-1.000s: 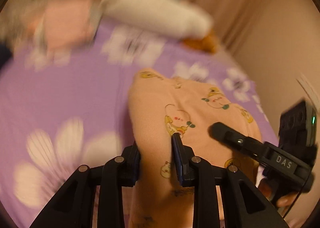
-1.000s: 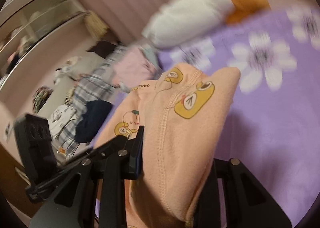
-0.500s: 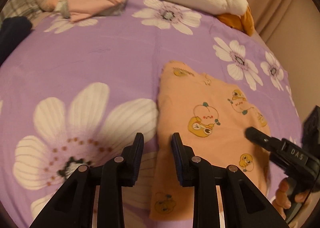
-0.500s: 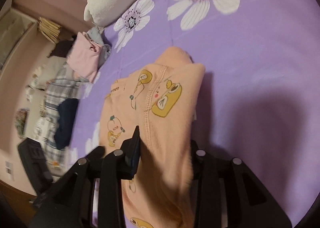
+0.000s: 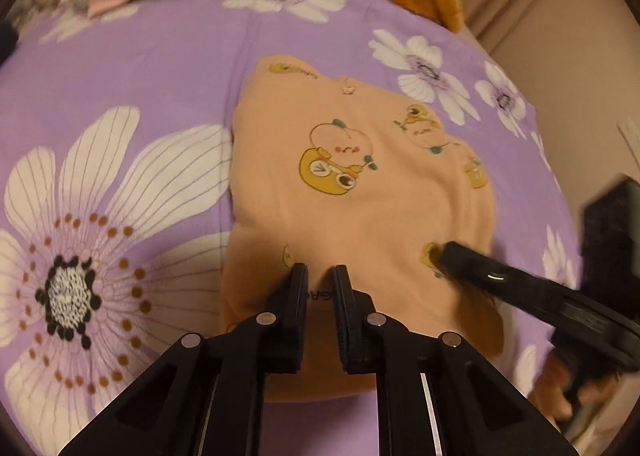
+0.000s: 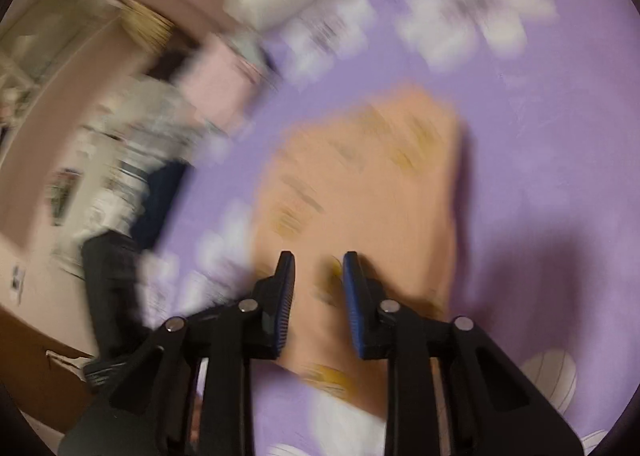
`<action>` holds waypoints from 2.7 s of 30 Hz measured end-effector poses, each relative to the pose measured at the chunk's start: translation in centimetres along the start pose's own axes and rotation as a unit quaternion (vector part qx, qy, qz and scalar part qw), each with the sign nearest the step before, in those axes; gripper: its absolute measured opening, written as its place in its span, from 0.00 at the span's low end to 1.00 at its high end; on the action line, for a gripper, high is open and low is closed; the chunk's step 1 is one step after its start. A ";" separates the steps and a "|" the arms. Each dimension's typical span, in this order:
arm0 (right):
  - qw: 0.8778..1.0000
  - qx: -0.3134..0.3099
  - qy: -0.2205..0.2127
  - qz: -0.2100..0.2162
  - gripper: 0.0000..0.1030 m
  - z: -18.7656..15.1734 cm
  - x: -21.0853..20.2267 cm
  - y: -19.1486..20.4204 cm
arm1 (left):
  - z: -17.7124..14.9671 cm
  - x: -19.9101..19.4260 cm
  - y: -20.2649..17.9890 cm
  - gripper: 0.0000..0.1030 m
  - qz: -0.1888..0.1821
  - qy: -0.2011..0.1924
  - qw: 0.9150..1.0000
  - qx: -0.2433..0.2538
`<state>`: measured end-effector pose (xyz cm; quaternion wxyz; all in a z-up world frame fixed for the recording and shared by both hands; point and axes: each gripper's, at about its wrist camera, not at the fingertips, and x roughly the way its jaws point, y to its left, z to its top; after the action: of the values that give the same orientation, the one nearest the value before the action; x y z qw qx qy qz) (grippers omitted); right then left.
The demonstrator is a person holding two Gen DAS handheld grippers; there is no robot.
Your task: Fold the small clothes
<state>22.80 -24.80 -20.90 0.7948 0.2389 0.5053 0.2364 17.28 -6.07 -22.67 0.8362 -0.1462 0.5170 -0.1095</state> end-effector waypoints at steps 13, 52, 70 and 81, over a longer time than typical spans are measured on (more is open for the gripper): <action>0.997 -0.075 -0.023 -0.026 0.11 -4.2 -4.9 0.4 | -3.4 -1.2 -1.4 0.14 0.047 -0.010 0.996 0.069; 0.964 -0.159 -0.181 -0.109 0.50 -5.4 -20.0 11.4 | -5.0 -25.4 -5.6 0.77 0.053 -0.239 0.968 0.053; 0.949 -0.117 -0.225 -0.188 1.00 -7.6 -23.6 11.6 | -7.2 -25.9 -8.4 0.99 0.031 -0.236 0.970 0.050; 0.959 -0.085 -0.227 -0.148 1.00 -6.9 -24.8 10.6 | -7.6 -26.1 -8.9 0.99 0.050 -0.239 0.968 0.063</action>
<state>5.68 -30.90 0.18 0.9322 0.1398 0.3194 0.0977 -1.33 -6.62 -0.95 0.9476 -0.0887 0.3006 -0.0617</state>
